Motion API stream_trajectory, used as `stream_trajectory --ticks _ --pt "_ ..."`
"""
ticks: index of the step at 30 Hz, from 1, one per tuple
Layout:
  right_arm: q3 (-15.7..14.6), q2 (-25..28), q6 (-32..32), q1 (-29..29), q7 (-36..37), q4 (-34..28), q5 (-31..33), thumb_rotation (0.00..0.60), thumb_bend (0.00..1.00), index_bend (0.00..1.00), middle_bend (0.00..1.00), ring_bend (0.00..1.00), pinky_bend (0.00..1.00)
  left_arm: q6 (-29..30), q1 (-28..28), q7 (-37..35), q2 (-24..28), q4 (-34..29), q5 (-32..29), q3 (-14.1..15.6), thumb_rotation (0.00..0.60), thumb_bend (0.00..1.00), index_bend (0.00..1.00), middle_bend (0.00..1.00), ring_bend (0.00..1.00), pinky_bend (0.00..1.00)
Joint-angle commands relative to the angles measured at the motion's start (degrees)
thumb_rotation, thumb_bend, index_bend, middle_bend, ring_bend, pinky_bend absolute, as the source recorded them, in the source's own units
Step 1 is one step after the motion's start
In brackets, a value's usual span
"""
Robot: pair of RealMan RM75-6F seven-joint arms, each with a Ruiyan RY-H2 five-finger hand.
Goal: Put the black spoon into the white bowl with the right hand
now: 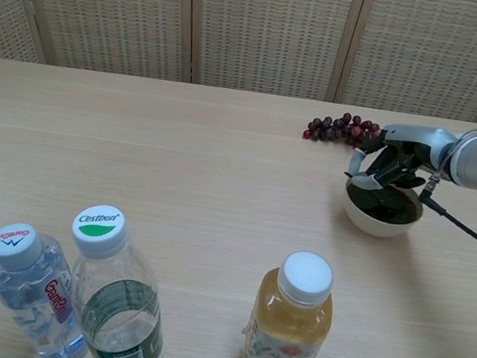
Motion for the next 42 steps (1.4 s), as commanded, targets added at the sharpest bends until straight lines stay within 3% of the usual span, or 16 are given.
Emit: stream_trajectory --ticks 1,9,25,42 --pt "0.35 -1.03 -0.25 0.55 0.56 2.06 -0.55 0.600 0.80 0.76 0.97 0.99 1.00 0.00 0.03 0.19 0.03 -0.16 -0.10 -0.01 0.600 0.48 0.03 0.00 0.00 0.00" --pt "0.56 -1.52 -1.29 0.52 1.99 6.20 -1.20 0.600 0.80 0.76 0.97 0.99 1.00 -0.06 0.09 0.63 0.09 -0.55 -0.34 0.02 0.600 0.48 0.03 0.00 0.00 0.00" --pt "-0.40 2.18 -1.84 -1.75 3.61 -1.08 -3.42 0.600 0.80 0.76 0.97 0.99 1.00 -0.22 -0.04 -0.12 -0.24 0.02 0.03 0.19 0.600 0.48 0.03 0.00 0.00 0.00" --pt "0.96 0.04 -1.81 0.66 2.97 2.81 -2.17 0.600 0.80 0.76 0.97 0.99 1.00 -0.12 0.49 -0.16 -0.04 -0.04 -0.56 0.34 0.600 0.48 0.02 0.00 0.00 0.00"
